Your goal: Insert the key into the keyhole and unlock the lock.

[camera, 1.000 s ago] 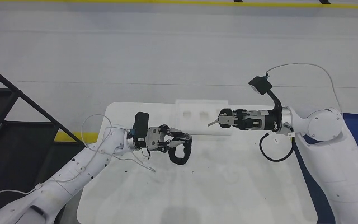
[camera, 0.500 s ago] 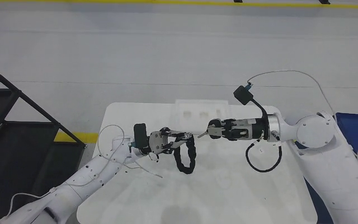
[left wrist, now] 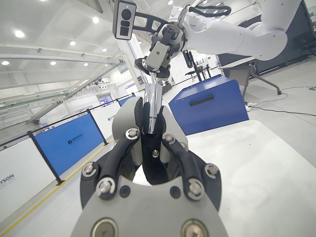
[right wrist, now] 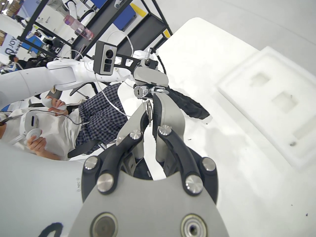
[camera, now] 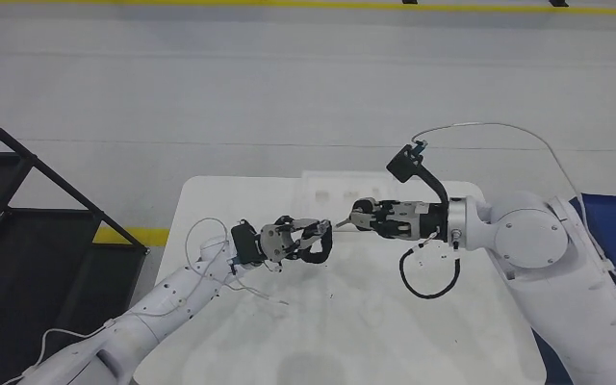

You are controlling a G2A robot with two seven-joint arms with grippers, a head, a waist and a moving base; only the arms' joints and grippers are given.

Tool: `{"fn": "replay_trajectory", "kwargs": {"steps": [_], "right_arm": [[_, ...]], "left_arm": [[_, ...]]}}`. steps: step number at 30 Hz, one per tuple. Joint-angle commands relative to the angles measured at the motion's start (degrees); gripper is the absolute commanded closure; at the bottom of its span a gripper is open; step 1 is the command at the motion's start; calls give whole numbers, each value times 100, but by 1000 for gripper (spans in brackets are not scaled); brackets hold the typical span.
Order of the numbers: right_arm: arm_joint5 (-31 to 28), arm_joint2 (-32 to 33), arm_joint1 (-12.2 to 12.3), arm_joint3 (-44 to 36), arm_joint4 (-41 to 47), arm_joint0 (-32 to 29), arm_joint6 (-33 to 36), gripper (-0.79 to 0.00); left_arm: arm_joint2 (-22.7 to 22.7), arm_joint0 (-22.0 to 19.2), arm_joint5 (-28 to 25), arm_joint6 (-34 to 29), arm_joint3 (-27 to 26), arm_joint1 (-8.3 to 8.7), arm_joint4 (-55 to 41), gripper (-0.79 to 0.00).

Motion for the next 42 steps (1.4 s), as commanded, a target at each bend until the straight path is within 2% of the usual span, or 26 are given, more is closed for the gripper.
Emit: {"fn": "replay_trajectory", "kwargs": {"steps": [1,15,20,31,42], "right_arm": [[3,0,0,-2,1,-2,1,0],[-2,-70,3,-177,-216,-12,-77,0],[48,-256,-13,-291,-471,95,-82,0],[131,-549,-51,-340,-1037,254,-285,0],[147,-619,-60,-375,-1186,272,-318,0]], "left_arm": [[-17,25,77,-39,-5,-5,-28,0],[-44,91,115,-185,-47,-16,-117,0],[-105,183,137,-387,-75,-78,-172,0],[-113,182,199,-148,225,-280,-34,0],[-235,205,143,-83,352,-400,88,0]]}}
